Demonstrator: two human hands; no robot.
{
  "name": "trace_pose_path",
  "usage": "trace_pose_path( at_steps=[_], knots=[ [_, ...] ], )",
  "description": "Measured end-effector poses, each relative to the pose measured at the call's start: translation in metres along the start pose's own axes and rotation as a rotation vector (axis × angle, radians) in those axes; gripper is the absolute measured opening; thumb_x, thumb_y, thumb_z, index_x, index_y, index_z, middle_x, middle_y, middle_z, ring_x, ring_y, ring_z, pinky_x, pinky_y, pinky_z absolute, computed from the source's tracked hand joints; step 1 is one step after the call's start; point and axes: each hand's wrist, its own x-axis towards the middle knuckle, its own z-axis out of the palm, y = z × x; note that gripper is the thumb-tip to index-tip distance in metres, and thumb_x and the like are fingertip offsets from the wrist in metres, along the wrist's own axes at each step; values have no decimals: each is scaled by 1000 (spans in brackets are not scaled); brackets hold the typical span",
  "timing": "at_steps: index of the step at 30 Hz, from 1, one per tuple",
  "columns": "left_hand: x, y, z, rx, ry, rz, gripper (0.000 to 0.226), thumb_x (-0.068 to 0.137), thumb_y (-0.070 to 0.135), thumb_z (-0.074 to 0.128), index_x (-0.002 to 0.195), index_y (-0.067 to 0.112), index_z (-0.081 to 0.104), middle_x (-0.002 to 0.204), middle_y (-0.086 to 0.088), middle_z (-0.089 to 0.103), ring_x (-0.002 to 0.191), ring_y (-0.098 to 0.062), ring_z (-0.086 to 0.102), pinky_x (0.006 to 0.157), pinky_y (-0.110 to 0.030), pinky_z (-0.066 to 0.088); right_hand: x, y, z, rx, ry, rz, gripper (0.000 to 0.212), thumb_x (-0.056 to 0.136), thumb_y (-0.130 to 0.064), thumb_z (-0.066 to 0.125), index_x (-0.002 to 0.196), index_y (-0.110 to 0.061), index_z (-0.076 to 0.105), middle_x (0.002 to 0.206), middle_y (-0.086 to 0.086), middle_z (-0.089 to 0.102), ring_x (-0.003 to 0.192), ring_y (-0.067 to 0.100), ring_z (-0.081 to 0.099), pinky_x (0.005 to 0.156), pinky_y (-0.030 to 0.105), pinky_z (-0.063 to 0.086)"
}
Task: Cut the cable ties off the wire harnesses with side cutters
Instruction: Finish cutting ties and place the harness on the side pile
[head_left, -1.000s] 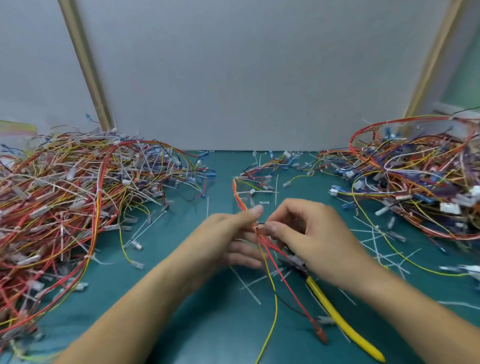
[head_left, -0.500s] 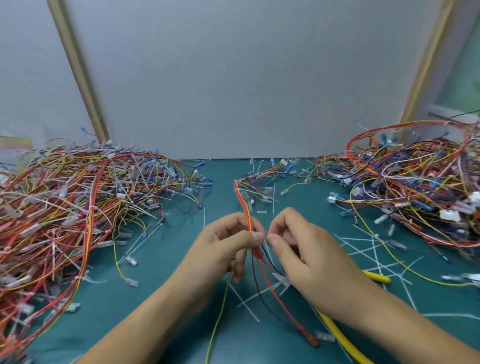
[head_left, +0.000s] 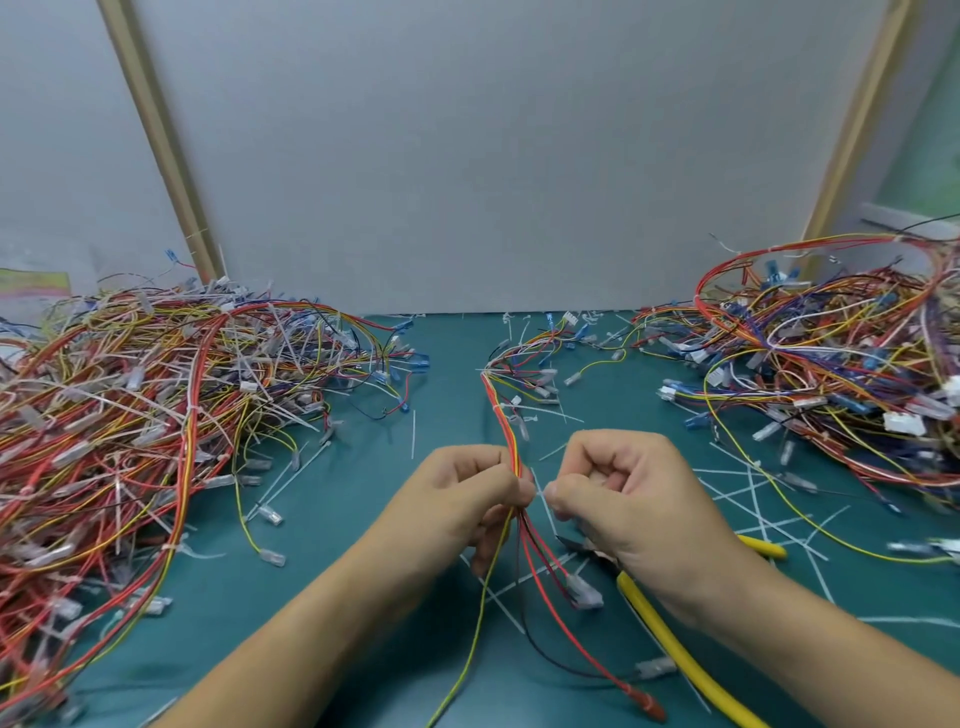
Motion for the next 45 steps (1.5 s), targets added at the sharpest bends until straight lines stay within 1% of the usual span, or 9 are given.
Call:
trace_pose_path(
  at_steps=[9,16,20,24,30,32,36,40,45],
  knots=[
    [3,-3,-1,23,14,-10,17,71,18,57,56,20,51,54,2,31,43,-19,32,42,-23,30,1,1,0,79,-13,0,20,69,-10,62,51,-15,55,40,-7,31,36,6,21,39,15,17],
    [13,-4,-15,-340,116,-256,40,81,38,68,101,4,72,72,-3,63,58,-15,60,50,-28,53,-4,0,-1,-52,-174,-50,18,72,-12,64,56,-9,57,46,-6,34,43,4,24,42,18,18],
    [17,-7,-20,-365,310,-252,19,90,20,63,85,4,71,72,-9,71,56,-16,68,51,-25,57,-7,0,0,-136,-321,-52,15,74,-16,63,63,-8,57,50,-3,35,47,6,25,45,18,20],
    [14,-5,-18,-369,272,-272,13,81,14,69,76,4,76,69,-8,70,59,-17,69,54,-25,57,-8,-2,-6,-280,-430,-98,13,76,-22,67,66,-15,63,61,8,49,56,9,40,54,27,33],
    [11,-4,-14,-301,193,-244,22,85,9,66,63,12,72,66,-9,60,60,-23,65,55,-30,57,3,2,-18,-547,106,-389,14,83,-41,61,80,-29,67,88,-12,56,86,8,55,71,11,35],
    [10,-6,-11,-243,146,-228,19,82,12,68,63,14,70,64,-7,58,59,-22,63,57,-31,56,7,5,-19,-640,93,-319,10,87,-39,65,89,-30,67,94,-16,60,94,6,56,77,11,37],
    [9,-7,-8,-189,85,-228,8,66,21,68,65,15,72,62,-5,58,56,-21,62,56,-31,56,6,14,-13,-567,-118,-184,11,94,-25,63,84,-26,62,71,-8,64,71,10,61,70,30,48],
    [6,-7,-7,-154,21,-246,7,67,19,70,65,13,67,62,-8,57,53,-22,60,56,-32,56,3,11,-10,-503,-169,-177,18,97,-20,56,80,-22,53,62,7,47,56,15,40,54,28,32],
    [8,-7,-8,-169,22,-280,8,68,14,65,60,13,65,59,-10,53,49,-23,57,55,-34,56,3,9,-11,-424,-161,-125,20,97,-16,57,78,-15,53,56,-5,42,55,9,38,53,28,33]
  ],
)
